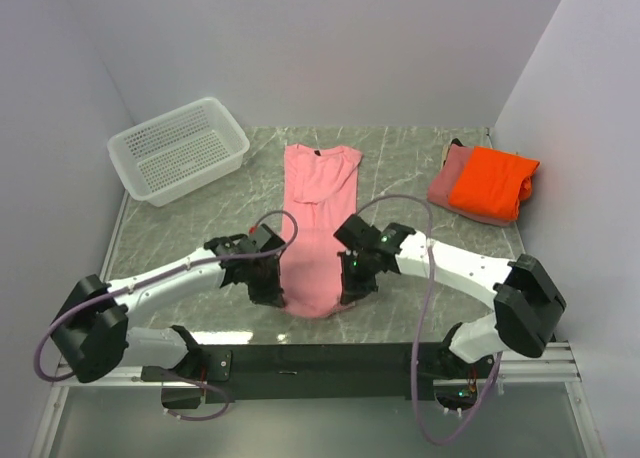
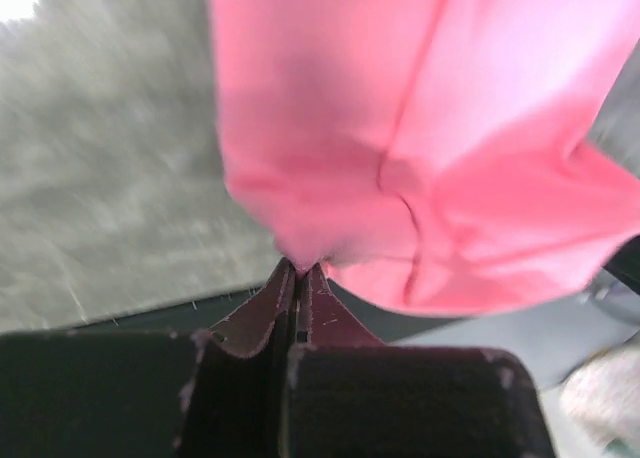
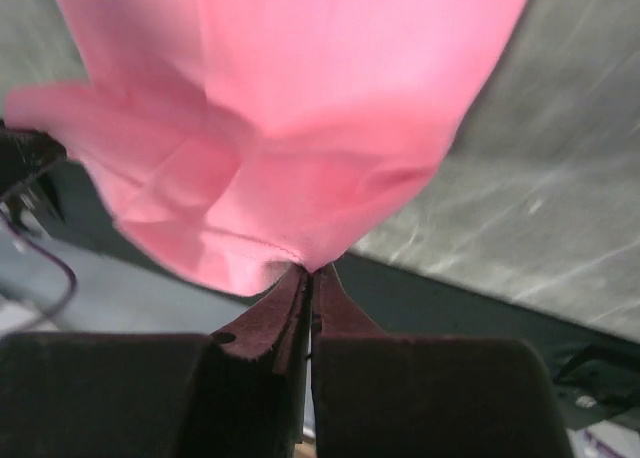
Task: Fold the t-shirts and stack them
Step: Fold the tshirt
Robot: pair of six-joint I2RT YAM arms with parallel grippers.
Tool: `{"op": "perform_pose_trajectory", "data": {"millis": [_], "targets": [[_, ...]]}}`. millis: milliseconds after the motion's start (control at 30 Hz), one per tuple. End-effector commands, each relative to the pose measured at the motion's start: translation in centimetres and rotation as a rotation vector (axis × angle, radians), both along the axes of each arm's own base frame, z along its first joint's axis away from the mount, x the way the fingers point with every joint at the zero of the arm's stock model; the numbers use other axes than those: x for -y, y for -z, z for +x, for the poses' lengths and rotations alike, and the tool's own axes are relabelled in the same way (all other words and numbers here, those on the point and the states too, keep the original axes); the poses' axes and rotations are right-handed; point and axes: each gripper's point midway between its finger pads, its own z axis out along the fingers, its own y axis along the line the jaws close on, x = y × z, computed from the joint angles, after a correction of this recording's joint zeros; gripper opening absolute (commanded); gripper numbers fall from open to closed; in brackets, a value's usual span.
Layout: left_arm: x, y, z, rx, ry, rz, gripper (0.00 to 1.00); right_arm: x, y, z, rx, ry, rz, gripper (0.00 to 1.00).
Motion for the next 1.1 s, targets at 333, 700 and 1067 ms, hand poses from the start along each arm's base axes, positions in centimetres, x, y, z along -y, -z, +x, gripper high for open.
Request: {"op": "perform_pose_trajectory", "data": {"millis": [333,700,1067], "targets": [[-0.4,-2.1,17.3,0.243,-0.079,0.035,0.0,0.9,-0.3,15.2,0.165,0.059,-0.091,0.0],[-1.8,-2.1,26.3,0.292,-0.115,0.012,0.0,1.6,-0.1,23.3,0.191,0.123,-0.115,0.0],[0.1,-1.6,28.9,0.286,-0.055,-0.069,0.0,2.8,-0.5,25.5,0.199,0.149,-0.128,0.0]]}}
